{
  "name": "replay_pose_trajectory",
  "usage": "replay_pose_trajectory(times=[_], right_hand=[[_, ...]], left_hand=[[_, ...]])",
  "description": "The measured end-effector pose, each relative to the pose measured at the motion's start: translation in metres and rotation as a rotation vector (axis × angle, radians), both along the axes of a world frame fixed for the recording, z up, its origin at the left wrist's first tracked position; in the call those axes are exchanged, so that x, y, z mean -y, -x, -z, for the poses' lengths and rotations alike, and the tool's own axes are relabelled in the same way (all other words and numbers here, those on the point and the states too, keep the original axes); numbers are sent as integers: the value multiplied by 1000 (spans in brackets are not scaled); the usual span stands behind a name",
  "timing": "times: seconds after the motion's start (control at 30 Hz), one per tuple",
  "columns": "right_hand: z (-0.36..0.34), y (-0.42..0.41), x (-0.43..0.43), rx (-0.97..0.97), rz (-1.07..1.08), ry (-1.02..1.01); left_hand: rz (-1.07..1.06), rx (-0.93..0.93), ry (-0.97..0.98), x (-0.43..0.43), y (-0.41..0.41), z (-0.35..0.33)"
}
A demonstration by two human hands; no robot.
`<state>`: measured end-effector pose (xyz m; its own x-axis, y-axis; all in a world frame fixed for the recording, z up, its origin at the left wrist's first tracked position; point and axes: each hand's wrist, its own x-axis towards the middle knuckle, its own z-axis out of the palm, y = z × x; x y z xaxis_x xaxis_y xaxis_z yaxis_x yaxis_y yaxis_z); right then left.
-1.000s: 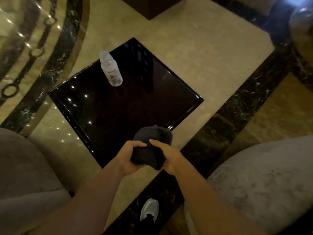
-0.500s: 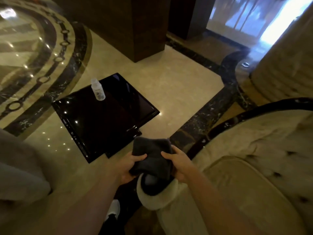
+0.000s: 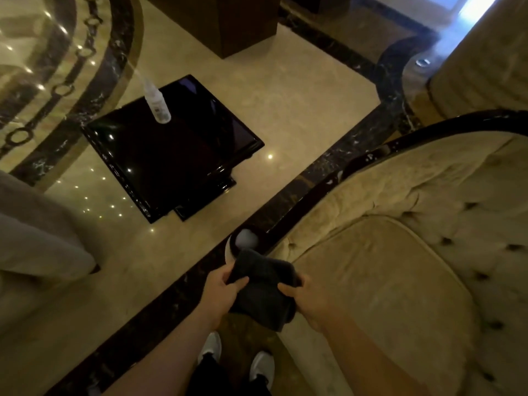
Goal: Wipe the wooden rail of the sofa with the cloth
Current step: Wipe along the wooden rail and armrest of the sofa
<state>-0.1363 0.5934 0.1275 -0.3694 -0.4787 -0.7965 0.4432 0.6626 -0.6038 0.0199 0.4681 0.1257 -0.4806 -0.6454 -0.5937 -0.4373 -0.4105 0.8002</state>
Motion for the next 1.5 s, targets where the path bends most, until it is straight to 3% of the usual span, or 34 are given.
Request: replay_pose_trajectory(times=[0.2,0.33,0.4,0.5,0.6,0.73,0.83,0.9,0.93,0.97,1.07,1.17,1.27,1.4,1.5], right_hand=[[-22,9,29,-395,-58,71],[-20,-3,49,-1217,-288,-19],[-5,-19,65,-1422,-561,69],[35,-37,86,-1324,-971,115],[60,-16,110,-1359,-1040,154],[74,2,150,-1416,-906,78],[91,-29,124,-1364,-839,96],[95,-44,86,-1285,-931,147],[92,-39,70,-1255,-1008,171],[88,-24,61,-1237,-1098,197],[70,38,77,-1396,-1271,146],[64,42,113,-1500,-1045,-47],[80,-23,117,-1338,-858,-17],[83,-21,81,-1198,-1167,198],[66,42,69,-1343,-1456,253]], left_hand=[[-10,20,336,25,15,-8],[49,137,422,39,27,3],[-53,145,361,34,21,17],[-220,76,184,18,5,47],[-250,25,87,7,1,73],[-33,-9,264,6,15,90],[166,-55,384,7,15,107],[147,-63,368,10,9,105],[234,-37,435,6,3,104],[269,61,462,9,-2,106],[295,183,490,24,9,101],[321,234,621,42,30,101],[355,278,697,45,36,110],[219,289,567,28,10,116],[228,331,536,21,7,98]])
